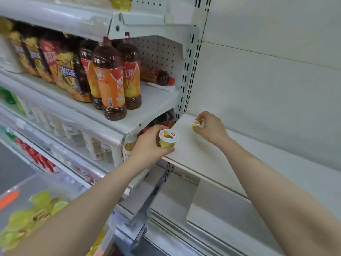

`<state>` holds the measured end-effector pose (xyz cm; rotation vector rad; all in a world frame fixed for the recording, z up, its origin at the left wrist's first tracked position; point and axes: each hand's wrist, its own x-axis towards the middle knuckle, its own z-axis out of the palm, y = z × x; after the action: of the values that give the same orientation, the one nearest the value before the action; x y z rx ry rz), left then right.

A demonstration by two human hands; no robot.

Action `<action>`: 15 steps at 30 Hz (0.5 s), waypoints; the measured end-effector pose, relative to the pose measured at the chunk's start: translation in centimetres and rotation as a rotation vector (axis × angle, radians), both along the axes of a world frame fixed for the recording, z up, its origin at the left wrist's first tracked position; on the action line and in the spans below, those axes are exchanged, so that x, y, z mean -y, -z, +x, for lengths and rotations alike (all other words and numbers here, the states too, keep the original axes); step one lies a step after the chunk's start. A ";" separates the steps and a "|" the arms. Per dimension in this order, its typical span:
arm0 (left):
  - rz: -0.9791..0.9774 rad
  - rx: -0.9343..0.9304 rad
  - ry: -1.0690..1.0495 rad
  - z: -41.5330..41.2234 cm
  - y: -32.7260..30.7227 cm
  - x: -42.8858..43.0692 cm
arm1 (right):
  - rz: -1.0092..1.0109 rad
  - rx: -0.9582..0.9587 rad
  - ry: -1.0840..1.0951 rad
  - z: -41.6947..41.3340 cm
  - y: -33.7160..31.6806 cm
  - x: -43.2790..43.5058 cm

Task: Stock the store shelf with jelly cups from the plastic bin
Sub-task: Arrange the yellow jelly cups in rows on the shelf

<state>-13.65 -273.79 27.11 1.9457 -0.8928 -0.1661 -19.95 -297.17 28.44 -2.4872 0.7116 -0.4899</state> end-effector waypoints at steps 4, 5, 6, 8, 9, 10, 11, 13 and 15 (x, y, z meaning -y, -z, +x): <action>-0.009 -0.011 -0.054 1.1 0.2 1.2 | 0.019 -0.007 -0.039 3.1 1.2 1.5; -0.005 -0.013 -0.064 1.3 0.2 1.5 | 0.017 0.001 -0.049 3.7 1.4 1.8; 0.003 -0.016 -0.075 1.5 0.3 1.8 | 0.013 0.012 -0.058 4.3 1.6 2.1; 0.011 -0.020 -0.090 1.8 0.5 2.3 | 0.006 0.028 -0.067 5.3 1.9 2.7; 0.007 -0.021 -0.092 1.9 0.6 2.6 | 0.000 0.033 -0.068 5.7 2.1 3.0; 0.001 -0.023 -0.095 2.0 0.8 2.8 | -0.009 0.038 -0.069 6.1 2.2 3.3; -0.001 -0.024 -0.100 2.1 0.9 3.2 | -0.020 0.045 -0.069 6.5 2.4 3.6; 0.022 -0.026 -0.111 2.4 1.2 3.9 | -0.046 0.061 -0.068 6.9 2.8 4.2; 0.039 -0.045 -0.121 2.7 1.4 4.7 | -0.060 0.068 -0.080 7.1 3.0 4.6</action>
<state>-10.95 -278.47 25.74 2.0177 -0.7453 -0.1574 -12.81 -301.82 25.40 -2.5304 0.5767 -0.5712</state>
